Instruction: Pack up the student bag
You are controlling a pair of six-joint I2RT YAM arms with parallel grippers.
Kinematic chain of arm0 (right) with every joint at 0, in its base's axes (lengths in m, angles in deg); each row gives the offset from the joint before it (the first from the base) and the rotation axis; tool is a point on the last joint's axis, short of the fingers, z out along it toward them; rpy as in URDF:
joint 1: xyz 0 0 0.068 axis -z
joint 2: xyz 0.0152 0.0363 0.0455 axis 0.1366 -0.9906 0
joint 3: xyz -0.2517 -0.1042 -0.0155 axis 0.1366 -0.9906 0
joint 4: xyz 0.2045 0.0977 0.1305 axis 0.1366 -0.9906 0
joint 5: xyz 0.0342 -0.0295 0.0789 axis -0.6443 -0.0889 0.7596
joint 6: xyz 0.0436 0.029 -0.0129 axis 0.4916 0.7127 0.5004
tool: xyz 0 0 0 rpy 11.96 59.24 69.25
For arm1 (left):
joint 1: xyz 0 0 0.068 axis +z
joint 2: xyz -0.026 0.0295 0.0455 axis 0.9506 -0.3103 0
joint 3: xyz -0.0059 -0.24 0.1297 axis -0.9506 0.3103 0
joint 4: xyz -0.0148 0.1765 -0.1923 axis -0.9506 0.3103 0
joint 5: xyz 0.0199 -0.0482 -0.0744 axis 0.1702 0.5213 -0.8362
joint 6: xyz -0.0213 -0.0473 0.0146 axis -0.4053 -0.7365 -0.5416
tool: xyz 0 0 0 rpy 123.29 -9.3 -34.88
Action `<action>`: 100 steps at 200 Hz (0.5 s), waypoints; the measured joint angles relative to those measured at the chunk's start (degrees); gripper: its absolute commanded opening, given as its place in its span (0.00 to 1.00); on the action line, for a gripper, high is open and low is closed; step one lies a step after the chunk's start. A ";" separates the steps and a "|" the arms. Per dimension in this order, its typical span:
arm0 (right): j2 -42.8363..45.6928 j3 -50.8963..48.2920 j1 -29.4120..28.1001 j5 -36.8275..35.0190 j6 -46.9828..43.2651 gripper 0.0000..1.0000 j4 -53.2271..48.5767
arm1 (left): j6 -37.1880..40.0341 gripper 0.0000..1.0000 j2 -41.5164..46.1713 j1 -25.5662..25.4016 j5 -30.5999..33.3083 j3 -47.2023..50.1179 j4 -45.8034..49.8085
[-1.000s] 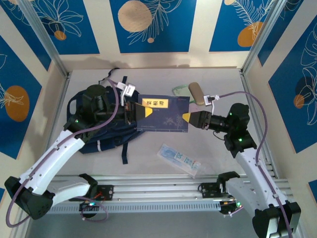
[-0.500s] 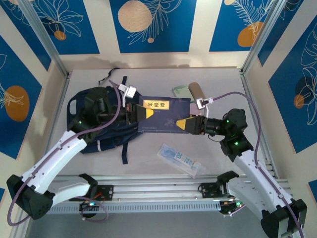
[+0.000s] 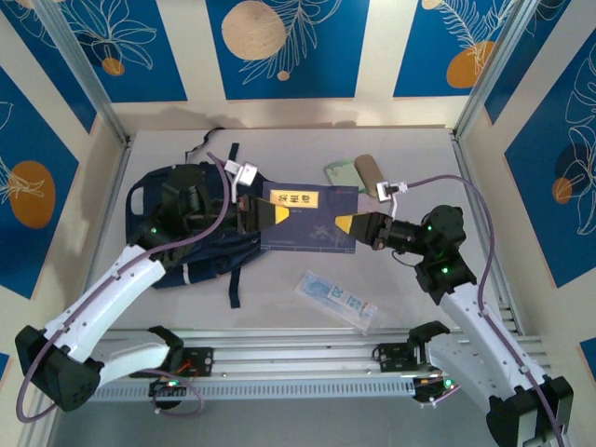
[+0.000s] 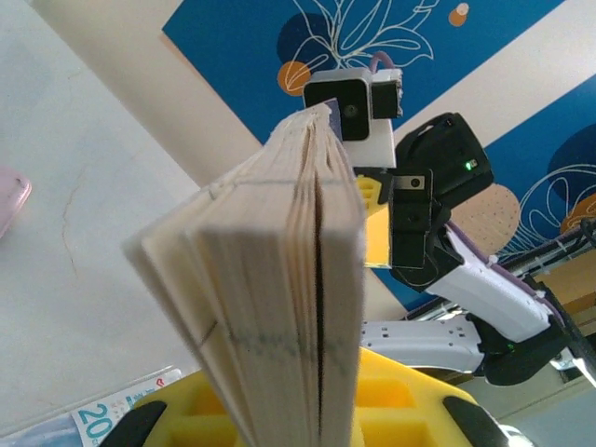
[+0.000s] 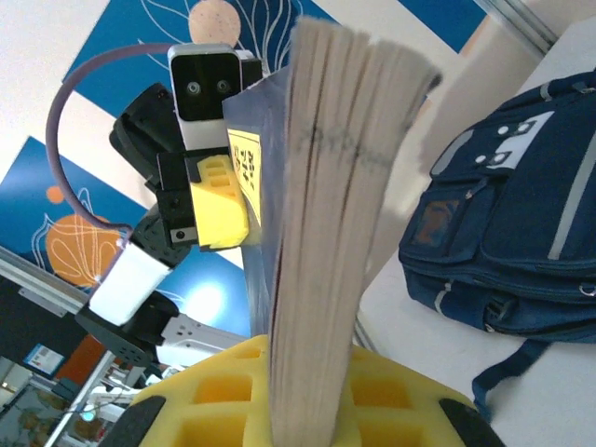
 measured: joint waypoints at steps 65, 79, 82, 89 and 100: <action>10.08 1.27 -0.15 -20.94 -10.43 0.00 -27.67 | 4.76 0.59 -8.63 9.62 16.02 -9.40 19.19; 10.93 1.42 -0.24 -25.55 -11.72 0.00 -32.52 | 4.70 0.59 -11.37 13.33 19.45 -9.53 21.00; 11.02 1.44 -0.26 -26.38 -11.89 0.00 -33.46 | 4.68 0.59 -12.20 14.05 20.22 -9.60 21.40; 11.17 1.44 -0.26 -28.09 -12.24 0.00 -35.54 | 4.57 0.59 -14.16 15.47 21.79 -9.99 22.32; 11.15 1.46 -0.26 -29.88 -12.72 0.00 -38.21 | 4.61 0.59 -17.88 17.00 24.41 -11.82 24.46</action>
